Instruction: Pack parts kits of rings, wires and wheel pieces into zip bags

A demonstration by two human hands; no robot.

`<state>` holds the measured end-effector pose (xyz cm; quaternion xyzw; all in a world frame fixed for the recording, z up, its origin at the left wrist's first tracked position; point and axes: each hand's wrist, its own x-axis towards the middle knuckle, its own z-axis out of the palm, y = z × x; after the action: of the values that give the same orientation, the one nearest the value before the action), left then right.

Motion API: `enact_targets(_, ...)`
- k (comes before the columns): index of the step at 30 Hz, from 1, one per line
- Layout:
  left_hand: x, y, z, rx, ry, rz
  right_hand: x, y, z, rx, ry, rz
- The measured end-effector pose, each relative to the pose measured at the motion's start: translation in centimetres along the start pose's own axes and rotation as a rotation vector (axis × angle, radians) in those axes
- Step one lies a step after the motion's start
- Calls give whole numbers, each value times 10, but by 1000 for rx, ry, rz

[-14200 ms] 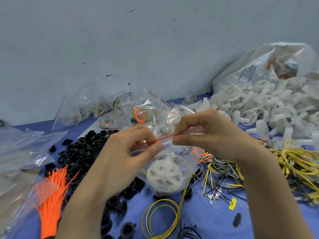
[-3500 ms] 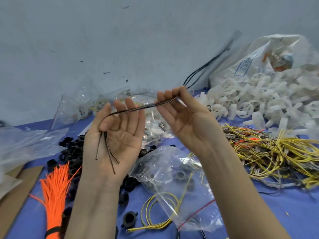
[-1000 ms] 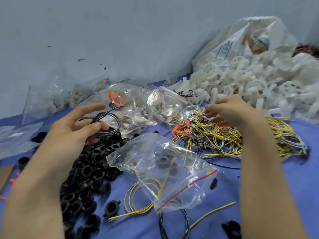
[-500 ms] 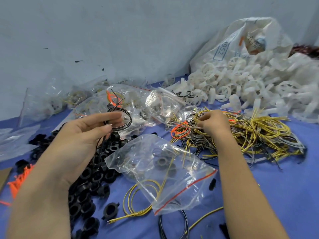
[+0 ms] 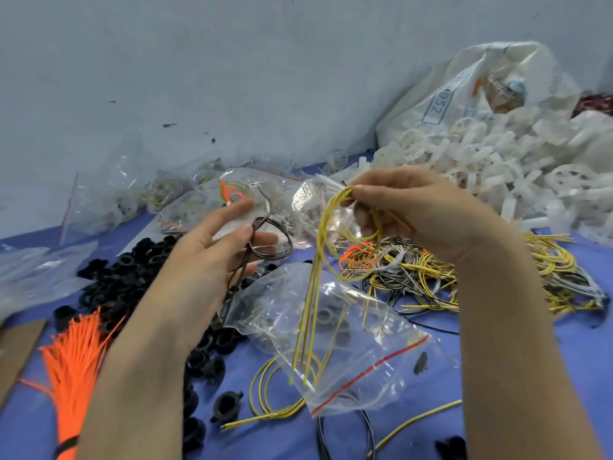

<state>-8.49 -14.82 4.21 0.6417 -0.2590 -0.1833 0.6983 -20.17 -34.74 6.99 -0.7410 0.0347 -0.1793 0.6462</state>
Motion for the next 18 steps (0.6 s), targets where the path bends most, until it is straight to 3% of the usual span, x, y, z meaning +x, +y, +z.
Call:
enact_targets(3, -2, 0, 10, -14, -69, 7, 7, -2, 23, -118, -115, -24)
enact_targets(10, -2, -4, 15, -2, -126, 94, 19, 3, 44, -200, -81, -48)
enact_targets(15, 4, -7, 3, -38, -31, 91, 29, 19, 14, -237, 334, -29)
enact_targets(18, 6, -6, -4, -86, 15, 75, 28, 47, -26, -372, 557, 126)
